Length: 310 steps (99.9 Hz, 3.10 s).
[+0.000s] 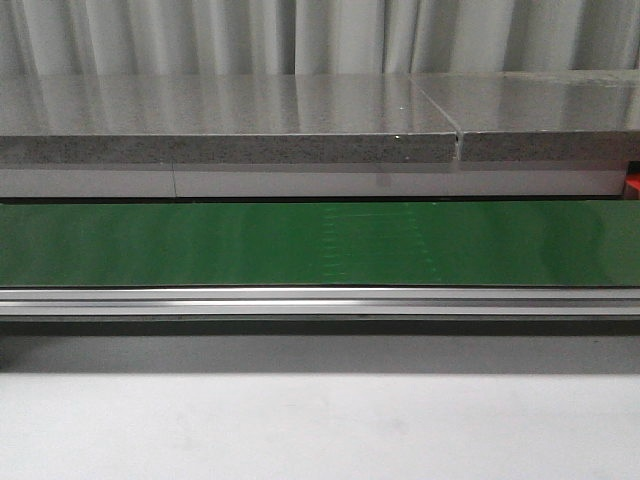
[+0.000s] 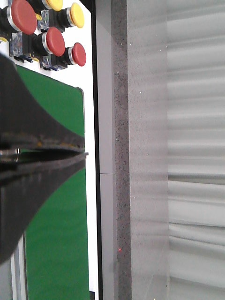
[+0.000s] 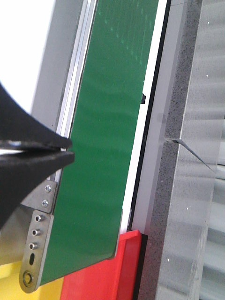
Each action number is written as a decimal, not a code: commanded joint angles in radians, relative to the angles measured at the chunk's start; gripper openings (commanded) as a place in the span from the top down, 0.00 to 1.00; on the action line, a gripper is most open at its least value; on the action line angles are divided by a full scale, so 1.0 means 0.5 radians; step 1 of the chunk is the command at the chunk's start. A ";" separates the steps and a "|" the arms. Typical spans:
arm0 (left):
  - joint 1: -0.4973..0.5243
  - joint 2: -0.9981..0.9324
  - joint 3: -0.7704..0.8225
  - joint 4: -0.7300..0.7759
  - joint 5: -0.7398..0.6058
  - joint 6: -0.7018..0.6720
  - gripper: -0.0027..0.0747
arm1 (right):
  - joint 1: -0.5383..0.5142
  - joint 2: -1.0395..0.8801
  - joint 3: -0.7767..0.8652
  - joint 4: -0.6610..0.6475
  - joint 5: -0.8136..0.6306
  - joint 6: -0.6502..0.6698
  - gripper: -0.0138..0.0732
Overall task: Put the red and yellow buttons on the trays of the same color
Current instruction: 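Move the left gripper down over the red push-button beside the belt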
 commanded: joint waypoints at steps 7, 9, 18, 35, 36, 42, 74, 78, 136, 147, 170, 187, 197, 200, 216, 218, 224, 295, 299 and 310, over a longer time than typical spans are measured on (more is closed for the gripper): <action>0.000 -0.079 0.063 -0.015 -0.155 -0.016 0.99 | -0.002 -0.030 -0.019 -0.020 -0.164 -0.011 0.92; 0.000 -0.079 0.063 -0.015 -0.155 -0.016 0.99 | -0.002 -0.030 -0.019 -0.020 -0.164 -0.011 0.92; 0.000 -0.079 0.063 -0.015 -0.155 -0.016 0.99 | -0.002 -0.030 -0.019 -0.020 -0.164 -0.011 0.92; 0.000 -0.079 0.038 -0.015 -0.155 -0.016 0.99 | -0.002 -0.030 -0.019 -0.020 -0.164 -0.011 0.92; 0.000 -0.079 0.028 -0.015 -0.155 -0.016 0.99 | -0.002 -0.030 -0.019 -0.020 -0.164 -0.011 0.92; 0.000 -0.079 -0.025 -0.015 -0.115 -0.016 0.99 | -0.002 -0.030 -0.019 -0.020 -0.164 -0.011 0.92; 0.000 0.184 -0.726 -0.015 0.634 -0.044 0.99 | -0.002 -0.030 -0.019 -0.020 -0.164 -0.011 0.92; 0.000 0.255 -0.835 -0.015 0.766 -0.061 0.99 | -0.002 -0.030 -0.019 -0.020 -0.164 -0.011 0.92; 0.000 0.939 -1.391 -0.061 1.405 -0.060 0.99 | -0.002 -0.030 -0.019 -0.020 -0.164 -0.011 0.92; 0.000 0.958 -1.391 -0.061 1.409 -0.060 0.99 | -0.002 -0.030 -0.019 -0.020 -0.164 -0.011 0.92; 0.000 0.958 -1.391 -0.054 1.417 -0.060 0.98 | -0.002 -0.030 -0.019 -0.020 -0.164 -0.011 0.92; 0.000 0.958 -1.391 -0.054 1.418 -0.060 0.69 | -0.002 -0.030 -0.019 -0.020 -0.164 -0.011 0.92; 0.000 0.958 -1.391 -0.054 1.422 -0.060 0.35 | -0.002 -0.030 -0.019 -0.020 -0.164 -0.011 0.92; 0.000 0.958 -1.391 -0.054 1.426 -0.060 0.24 | -0.002 -0.030 -0.019 -0.020 -0.164 -0.011 0.92; 0.000 0.958 -1.391 -0.062 1.441 -0.128 0.10 | -0.002 -0.030 -0.019 -0.020 -0.164 -0.011 0.92; 0.000 0.958 -1.391 -0.058 1.451 -0.177 0.10 | -0.002 -0.030 -0.019 -0.020 -0.164 -0.011 0.92; 0.000 0.958 -1.391 0.024 1.501 -0.410 0.13 | -0.002 -0.030 -0.019 -0.020 -0.164 -0.011 0.92; 0.129 1.750 -1.391 0.822 1.522 -1.375 0.21 | -0.002 -0.030 -0.019 -0.020 -0.164 -0.011 0.92; 0.181 1.793 -1.391 0.812 1.495 -1.375 0.21 | -0.002 -0.030 -0.019 -0.020 -0.164 -0.011 0.92; 0.381 1.910 -1.391 0.734 1.394 -1.375 0.21 | -0.002 -0.030 -0.019 -0.020 -0.164 -0.011 0.92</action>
